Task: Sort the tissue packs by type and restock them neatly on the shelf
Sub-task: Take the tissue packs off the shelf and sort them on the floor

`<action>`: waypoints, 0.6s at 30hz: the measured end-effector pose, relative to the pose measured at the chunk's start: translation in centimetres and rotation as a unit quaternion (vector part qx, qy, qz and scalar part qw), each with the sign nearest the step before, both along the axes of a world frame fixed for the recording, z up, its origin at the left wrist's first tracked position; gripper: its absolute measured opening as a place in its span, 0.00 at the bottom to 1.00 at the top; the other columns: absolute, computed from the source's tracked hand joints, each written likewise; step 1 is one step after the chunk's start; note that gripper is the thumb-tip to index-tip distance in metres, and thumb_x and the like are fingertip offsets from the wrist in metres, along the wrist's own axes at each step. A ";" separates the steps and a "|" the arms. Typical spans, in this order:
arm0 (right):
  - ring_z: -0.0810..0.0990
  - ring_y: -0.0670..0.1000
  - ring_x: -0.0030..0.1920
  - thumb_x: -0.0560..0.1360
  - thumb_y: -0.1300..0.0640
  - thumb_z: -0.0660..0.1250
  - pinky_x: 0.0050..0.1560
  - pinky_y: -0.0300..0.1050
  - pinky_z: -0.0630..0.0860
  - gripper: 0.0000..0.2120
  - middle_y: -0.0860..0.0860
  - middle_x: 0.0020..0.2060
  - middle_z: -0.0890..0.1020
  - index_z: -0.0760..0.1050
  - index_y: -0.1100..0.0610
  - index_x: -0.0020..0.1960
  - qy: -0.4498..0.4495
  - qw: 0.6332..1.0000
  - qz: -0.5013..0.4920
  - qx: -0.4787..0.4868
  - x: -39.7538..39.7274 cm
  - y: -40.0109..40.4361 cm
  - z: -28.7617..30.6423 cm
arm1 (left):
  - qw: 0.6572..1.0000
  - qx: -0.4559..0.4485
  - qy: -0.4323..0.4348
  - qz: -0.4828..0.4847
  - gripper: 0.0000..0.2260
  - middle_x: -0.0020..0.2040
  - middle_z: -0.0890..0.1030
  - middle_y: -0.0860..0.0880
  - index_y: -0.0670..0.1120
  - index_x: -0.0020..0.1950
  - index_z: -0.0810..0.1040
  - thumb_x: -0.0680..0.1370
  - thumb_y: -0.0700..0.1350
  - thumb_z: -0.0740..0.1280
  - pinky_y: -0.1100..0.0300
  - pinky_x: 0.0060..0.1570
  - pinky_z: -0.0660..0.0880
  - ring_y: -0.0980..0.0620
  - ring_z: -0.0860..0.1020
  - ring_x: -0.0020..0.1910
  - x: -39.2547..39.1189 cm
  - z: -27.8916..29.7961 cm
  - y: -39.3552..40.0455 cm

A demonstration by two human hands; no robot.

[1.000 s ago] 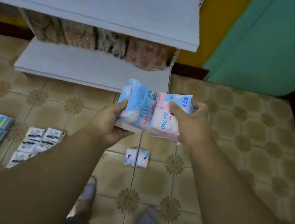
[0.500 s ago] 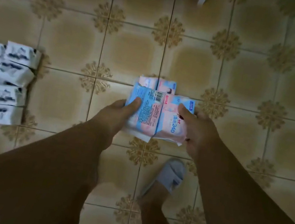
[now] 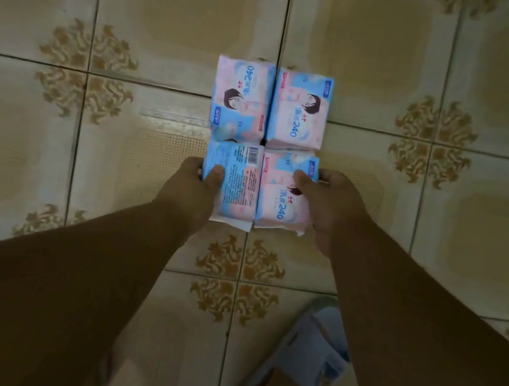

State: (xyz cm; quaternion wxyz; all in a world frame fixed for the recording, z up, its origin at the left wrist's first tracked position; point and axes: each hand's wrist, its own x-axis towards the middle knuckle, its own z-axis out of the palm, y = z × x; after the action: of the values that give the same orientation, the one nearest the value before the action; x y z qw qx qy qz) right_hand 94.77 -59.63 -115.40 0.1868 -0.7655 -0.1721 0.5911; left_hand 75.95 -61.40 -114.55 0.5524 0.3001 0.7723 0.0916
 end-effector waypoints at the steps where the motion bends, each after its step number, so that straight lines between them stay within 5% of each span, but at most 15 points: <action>1: 0.85 0.54 0.45 0.77 0.54 0.71 0.45 0.57 0.83 0.17 0.54 0.48 0.84 0.74 0.58 0.63 -0.008 1.000 0.010 0.001 -0.4 0.4 -0.3 | 1.000 -0.006 0.004 -0.015 0.16 0.60 0.79 0.49 0.50 0.70 0.68 0.84 0.53 0.57 0.62 0.38 0.75 0.54 0.78 0.48 -0.3 -0.4 0.1; 4: 0.83 0.52 0.50 0.78 0.51 0.69 0.47 0.50 0.82 0.26 0.52 0.57 0.79 0.66 0.57 0.72 -0.043 0.997 0.060 -0.022 -1.7 0.7 1.8 | 0.993 -0.027 0.017 -0.111 0.24 0.69 0.72 0.47 0.51 0.79 0.56 0.84 0.47 0.59 0.63 0.39 0.75 0.51 0.77 0.56 -0.9 1.8 0.1; 6: 0.80 0.53 0.54 0.78 0.50 0.68 0.50 0.47 0.77 0.27 0.53 0.60 0.78 0.64 0.57 0.72 -0.071 0.989 0.128 -0.014 -2.6 0.3 6.0 | 0.986 -0.021 0.034 -0.163 0.29 0.75 0.64 0.46 0.53 0.81 0.47 0.84 0.45 0.59 0.59 0.50 0.75 0.48 0.73 0.65 -1.0 6.1 0.0; 12: 0.71 0.53 0.68 0.76 0.54 0.69 0.67 0.43 0.66 0.29 0.54 0.69 0.69 0.64 0.54 0.75 -0.138 0.941 0.274 0.141 -6.2 0.1 28.0 | 0.954 0.152 0.096 -0.239 0.25 0.73 0.67 0.47 0.52 0.78 0.59 0.82 0.42 0.59 0.55 0.62 0.67 0.47 0.70 0.69 -1.5 28.4 0.5; 18: 0.76 0.50 0.58 0.77 0.55 0.67 0.56 0.44 0.74 0.21 0.49 0.65 0.70 0.68 0.49 0.68 -0.174 0.896 0.260 0.314 -9.1 4.6 57.0 | 0.900 0.324 0.178 -0.230 0.23 0.67 0.72 0.49 0.56 0.73 0.68 0.80 0.37 0.58 0.56 0.52 0.72 0.47 0.74 0.59 -4.7 56.5 4.9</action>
State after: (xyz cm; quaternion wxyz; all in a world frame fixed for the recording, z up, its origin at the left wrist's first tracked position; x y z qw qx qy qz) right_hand 85.67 -55.00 -58.38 0.2246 -0.6856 -0.5713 0.3913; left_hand 71.25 -56.54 -58.06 0.2837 0.6430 0.6949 0.1523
